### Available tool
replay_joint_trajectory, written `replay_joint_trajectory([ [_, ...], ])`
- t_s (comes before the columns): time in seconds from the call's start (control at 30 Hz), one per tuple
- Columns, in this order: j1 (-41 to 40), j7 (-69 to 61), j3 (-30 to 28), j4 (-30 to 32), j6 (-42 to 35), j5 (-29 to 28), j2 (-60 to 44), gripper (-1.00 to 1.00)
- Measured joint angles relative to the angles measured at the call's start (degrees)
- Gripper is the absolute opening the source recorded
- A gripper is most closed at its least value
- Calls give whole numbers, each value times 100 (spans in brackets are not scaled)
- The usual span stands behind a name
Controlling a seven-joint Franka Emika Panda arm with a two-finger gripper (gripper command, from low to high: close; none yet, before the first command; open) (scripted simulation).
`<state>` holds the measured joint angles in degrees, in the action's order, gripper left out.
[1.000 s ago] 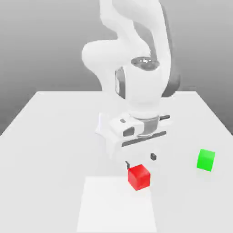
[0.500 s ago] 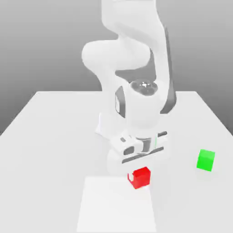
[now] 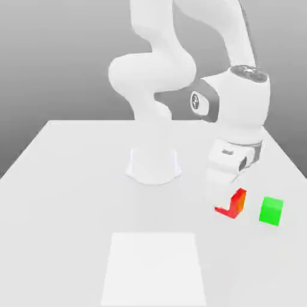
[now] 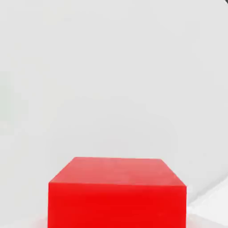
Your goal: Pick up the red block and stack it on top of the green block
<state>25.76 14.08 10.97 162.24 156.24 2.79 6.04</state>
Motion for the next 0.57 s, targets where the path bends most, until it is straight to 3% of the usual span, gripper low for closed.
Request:
replay_joint_trajectory([
  [0.23, 941, -966, 671, -325, -338, 142, 25, -100],
  [0.43, 1044, -436, 574, -414, 632, -758, -1082, -100],
  [0.47, 1096, -316, 489, -423, 771, -925, -1237, 100],
  [0.57, 1096, -316, 489, -423, 771, -926, -1237, 100],
])
